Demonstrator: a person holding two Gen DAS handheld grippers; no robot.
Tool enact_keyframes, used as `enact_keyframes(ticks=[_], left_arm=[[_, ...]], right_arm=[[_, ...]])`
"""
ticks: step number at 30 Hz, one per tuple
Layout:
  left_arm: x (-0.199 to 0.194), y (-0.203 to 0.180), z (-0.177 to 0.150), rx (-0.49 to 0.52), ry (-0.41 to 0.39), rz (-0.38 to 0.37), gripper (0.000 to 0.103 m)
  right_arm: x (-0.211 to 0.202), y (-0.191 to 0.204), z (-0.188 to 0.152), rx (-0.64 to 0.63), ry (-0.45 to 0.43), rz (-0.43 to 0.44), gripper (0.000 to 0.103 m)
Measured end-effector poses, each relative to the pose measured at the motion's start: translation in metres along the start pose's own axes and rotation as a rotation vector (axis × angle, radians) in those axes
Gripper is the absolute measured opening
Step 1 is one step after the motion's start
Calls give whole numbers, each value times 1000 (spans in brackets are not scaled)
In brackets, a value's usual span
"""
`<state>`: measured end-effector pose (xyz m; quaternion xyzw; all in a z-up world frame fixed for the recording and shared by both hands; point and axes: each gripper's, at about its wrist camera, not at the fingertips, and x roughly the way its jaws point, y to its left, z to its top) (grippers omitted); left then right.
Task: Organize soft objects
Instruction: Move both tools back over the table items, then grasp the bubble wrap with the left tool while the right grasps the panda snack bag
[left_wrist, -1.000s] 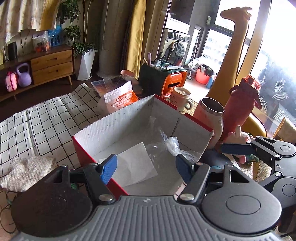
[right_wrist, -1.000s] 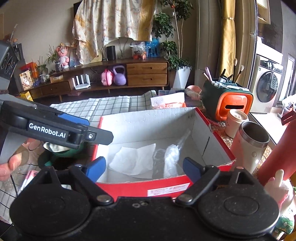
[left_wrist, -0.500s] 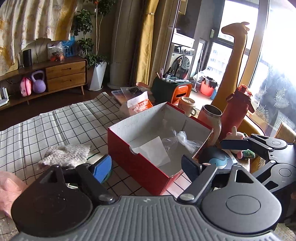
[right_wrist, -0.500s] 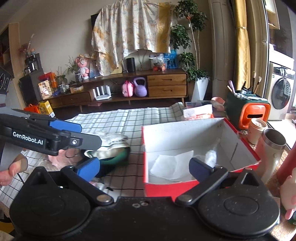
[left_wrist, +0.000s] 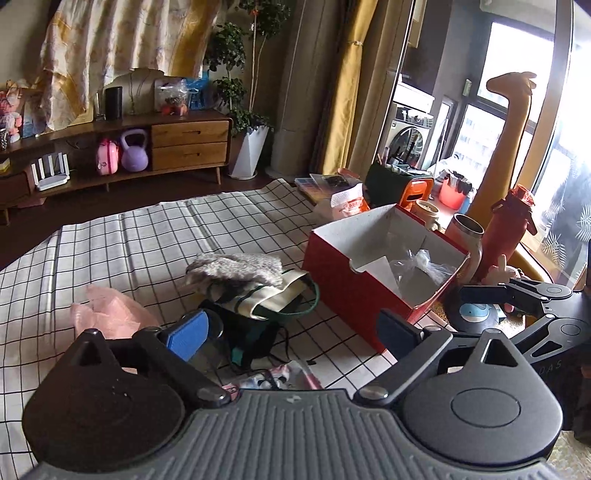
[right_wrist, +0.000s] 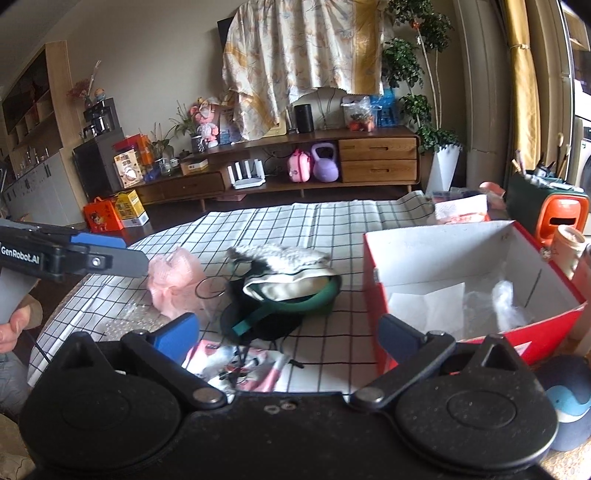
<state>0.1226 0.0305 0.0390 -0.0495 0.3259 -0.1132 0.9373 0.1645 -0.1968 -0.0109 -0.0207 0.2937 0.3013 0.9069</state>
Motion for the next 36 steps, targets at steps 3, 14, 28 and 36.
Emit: enact_keyframes(ticks=[3,14,28,36], left_arm=[[-13,20,-11,-25,-6,24,101],[-30,79,-54,-118,-5,142,103],[3,130,-133,-275,121,311,103],[23,143,-150,-291,153,354,103]], right_arm=[[7,10,-5,1,17,14,103],[36,48,-22,-26,80,52,103],[92,93,-55,-185,213,88,102],[121,91,-54,-350,256,137,102]])
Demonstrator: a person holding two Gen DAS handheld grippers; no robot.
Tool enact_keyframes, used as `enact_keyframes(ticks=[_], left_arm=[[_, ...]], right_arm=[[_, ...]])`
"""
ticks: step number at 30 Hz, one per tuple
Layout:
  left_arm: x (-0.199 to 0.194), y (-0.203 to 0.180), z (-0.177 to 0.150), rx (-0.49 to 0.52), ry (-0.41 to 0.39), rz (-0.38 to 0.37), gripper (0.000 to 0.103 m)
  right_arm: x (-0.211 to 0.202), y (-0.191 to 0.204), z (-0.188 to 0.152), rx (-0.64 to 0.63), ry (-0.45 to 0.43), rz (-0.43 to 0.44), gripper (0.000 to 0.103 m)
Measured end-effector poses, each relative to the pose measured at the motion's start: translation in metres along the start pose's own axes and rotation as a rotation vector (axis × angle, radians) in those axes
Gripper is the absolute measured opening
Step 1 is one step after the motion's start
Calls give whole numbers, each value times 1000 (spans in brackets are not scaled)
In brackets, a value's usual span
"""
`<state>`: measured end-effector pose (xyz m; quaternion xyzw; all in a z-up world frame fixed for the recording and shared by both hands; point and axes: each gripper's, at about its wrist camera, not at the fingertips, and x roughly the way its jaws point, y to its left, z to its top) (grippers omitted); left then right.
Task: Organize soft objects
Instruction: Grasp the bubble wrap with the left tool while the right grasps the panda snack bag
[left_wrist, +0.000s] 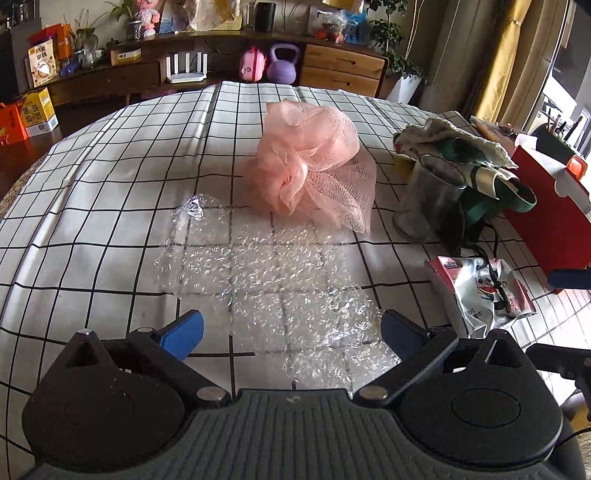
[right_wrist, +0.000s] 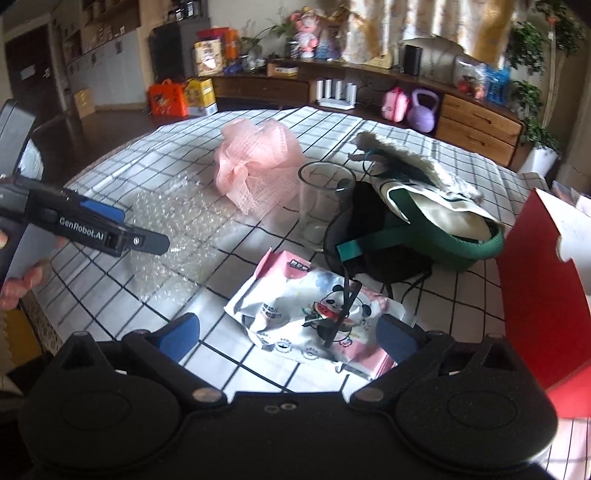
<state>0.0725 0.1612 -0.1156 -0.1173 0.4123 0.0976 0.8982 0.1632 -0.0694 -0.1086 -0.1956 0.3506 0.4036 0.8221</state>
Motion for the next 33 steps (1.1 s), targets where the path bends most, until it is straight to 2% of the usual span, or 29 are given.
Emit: enact_keyframes(ticks=[4,8,17,19,28,31,33], left_arm=[[9,6,-1,-20,20,8,103],[15,9,-1,-22,34,18,103],[32,15,3,-78,71,23,103],[33,13,3,-70,68,33,103],[40,7,9,-51,68,45,100],[41,3,8,-32,64,45,97],[41,1,7,-19,62,52,91]], right_arm=[[9,-22,2,-83,40,14,102],[21,-42,7,-125,75,71,102],[49,-44,22,-336,148,224,102],[54,-43,23,-363,157,235,102],[73,-46,14,-356,203,254,103],[69,-40,8,-358,209,249,98],[65,-38,6,-340,203,244,93]])
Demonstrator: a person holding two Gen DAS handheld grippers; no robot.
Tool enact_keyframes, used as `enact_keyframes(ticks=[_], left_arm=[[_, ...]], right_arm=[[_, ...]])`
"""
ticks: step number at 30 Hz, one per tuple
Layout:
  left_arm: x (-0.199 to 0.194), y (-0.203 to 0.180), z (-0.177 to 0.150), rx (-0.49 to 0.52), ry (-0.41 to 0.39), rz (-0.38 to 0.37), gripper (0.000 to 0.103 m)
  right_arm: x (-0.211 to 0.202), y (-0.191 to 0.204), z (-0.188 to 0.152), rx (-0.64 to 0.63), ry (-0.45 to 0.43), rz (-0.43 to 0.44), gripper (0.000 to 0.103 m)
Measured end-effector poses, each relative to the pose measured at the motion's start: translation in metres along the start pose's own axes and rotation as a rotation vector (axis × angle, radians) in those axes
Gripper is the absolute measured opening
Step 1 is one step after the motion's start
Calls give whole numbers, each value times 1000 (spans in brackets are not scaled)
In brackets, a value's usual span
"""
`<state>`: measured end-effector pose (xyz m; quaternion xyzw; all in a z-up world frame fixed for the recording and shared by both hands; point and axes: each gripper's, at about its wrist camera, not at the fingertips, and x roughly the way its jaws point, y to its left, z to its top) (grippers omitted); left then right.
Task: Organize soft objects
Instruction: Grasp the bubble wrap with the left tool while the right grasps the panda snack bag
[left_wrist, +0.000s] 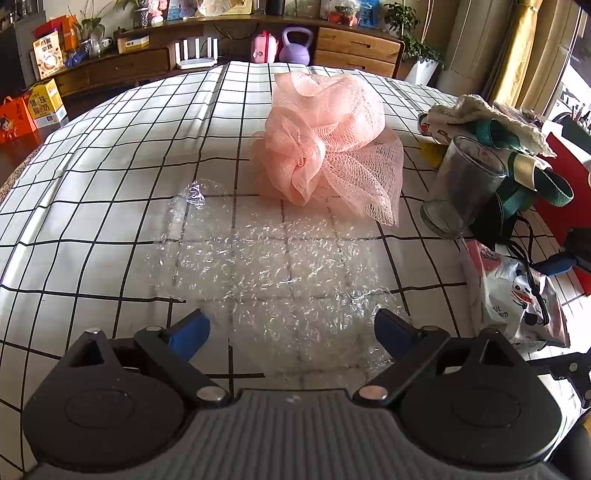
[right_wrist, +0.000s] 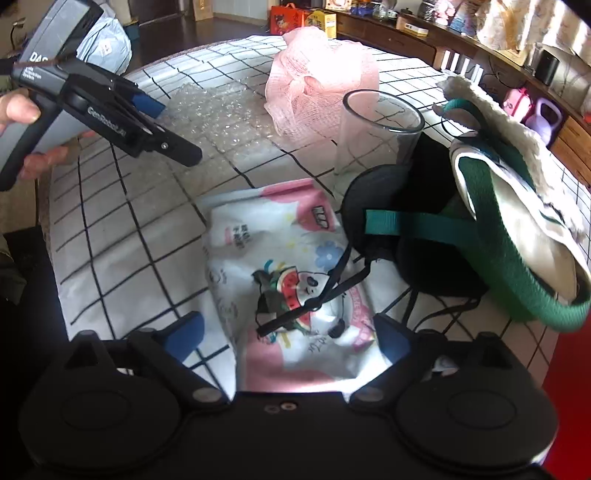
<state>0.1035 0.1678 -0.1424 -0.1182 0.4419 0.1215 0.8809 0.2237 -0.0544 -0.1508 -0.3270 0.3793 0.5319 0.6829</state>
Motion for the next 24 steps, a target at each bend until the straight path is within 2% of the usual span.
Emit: enact_keyframes(ticks=[2,4,6,11,15,16,19,24], left_arm=[[-1,-1,-1,9,-8,6,86],[-3,-5,-2,30,-14,18,71],[-4,-7,-3,45,-23,21,62],[-8,-11,-4,57,-32,12,32],[-12,-11,-6,45,-37,-22,26],[-13,-10,-7,37,-40,-37,21],[-16,-7,-8,23,-47,-60,15],[-29,-9,-10,36,-80,-78,12]], right_arm=[[-4,4,-1,15,-7,-5,82],[-8,10,-3,30,-15,-20,76],[-8,15,-3,55,-20,-47,73],[-11,32,-7,122,-43,-103,69],[-14,49,-10,164,-69,-140,68],[-16,53,-10,180,-79,-148,67],[-24,62,-12,232,-100,-161,67],[-43,77,-18,297,-143,-154,67]])
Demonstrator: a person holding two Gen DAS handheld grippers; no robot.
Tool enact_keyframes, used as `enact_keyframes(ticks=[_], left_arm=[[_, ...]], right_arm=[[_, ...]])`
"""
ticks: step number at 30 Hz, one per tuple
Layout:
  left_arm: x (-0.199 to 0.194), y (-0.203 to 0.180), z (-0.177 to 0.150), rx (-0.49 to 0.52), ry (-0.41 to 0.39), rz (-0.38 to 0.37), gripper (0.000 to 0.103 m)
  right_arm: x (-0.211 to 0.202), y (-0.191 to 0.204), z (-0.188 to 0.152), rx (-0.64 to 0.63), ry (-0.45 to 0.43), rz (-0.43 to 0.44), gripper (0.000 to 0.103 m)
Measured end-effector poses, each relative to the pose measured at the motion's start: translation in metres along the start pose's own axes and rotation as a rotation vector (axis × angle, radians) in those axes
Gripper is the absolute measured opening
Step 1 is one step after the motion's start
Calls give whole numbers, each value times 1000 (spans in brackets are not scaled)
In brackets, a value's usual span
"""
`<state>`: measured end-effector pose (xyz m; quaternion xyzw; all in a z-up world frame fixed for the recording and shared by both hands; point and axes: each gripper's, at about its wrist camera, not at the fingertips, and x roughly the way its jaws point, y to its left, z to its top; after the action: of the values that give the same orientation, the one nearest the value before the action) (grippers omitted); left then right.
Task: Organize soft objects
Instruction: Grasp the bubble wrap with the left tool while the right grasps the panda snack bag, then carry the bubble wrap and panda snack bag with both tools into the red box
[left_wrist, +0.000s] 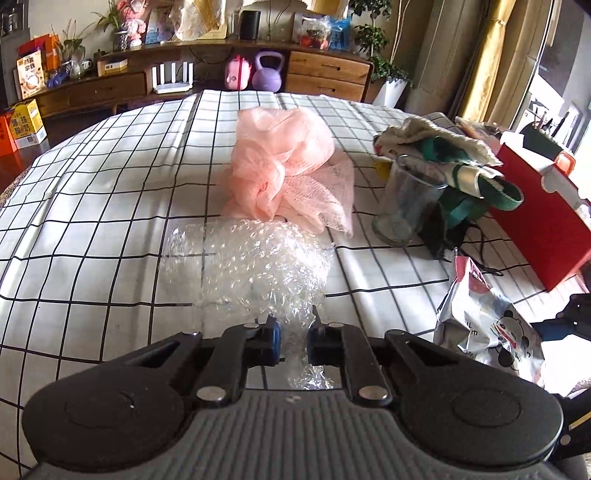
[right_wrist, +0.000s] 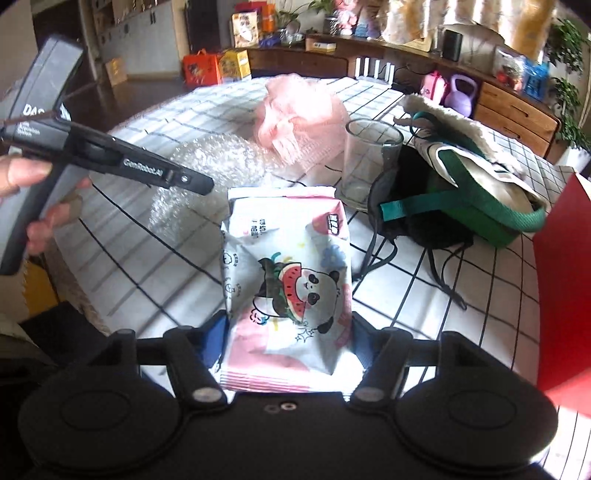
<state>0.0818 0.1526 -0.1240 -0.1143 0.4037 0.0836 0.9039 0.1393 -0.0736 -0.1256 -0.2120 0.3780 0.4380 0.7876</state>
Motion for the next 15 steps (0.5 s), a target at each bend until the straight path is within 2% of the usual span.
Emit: enact_keyframes(ticks=[9,15], left_arm=[[-43,-24,-5,61,-66,-44,12],[-70,-48,2,101,-96,-116,12]], right_arm=[[-47,9,-8,82,-48,-65,67],[-79,-4,-11,164,-76,-105,67]])
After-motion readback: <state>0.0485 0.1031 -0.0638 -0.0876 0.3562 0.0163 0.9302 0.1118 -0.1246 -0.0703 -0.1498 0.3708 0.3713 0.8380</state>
